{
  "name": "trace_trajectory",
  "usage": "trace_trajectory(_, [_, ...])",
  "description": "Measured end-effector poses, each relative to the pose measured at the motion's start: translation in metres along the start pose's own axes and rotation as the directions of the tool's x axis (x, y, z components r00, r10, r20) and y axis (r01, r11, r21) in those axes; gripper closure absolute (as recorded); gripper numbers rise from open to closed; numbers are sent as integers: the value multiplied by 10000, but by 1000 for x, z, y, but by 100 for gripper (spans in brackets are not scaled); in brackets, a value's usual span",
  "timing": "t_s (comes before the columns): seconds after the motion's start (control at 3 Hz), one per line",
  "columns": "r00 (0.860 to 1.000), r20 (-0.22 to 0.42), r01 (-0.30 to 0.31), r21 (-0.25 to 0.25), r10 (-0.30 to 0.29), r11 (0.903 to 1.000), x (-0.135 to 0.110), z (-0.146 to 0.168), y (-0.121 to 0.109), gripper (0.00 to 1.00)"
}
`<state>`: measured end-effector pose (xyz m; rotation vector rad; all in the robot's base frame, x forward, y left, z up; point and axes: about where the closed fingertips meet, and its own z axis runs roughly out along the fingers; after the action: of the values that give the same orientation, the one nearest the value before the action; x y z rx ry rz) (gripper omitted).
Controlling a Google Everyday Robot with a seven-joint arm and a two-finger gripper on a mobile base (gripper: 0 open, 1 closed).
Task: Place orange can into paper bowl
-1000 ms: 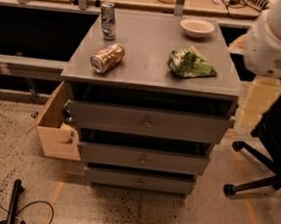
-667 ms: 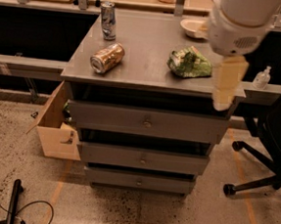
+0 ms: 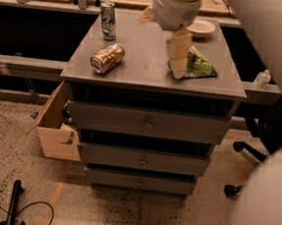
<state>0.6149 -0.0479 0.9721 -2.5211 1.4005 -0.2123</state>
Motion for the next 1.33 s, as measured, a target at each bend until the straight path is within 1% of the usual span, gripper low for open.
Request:
trace_trajectory(0.33, [9722, 1186, 1977, 454, -2018, 9792, -24, 31, -58, 0])
trace_trajectory(0.67, [9529, 1075, 2690, 1318, -2835, 9541, -21, 25, -81, 0])
trace_trajectory(1.0, [9533, 1042, 2660, 1550, -2835, 9514, -23, 29, -90, 0])
trace_trajectory(1.33, [9298, 398, 3559, 1568, -3659, 9213, -29, 36, -119, 0])
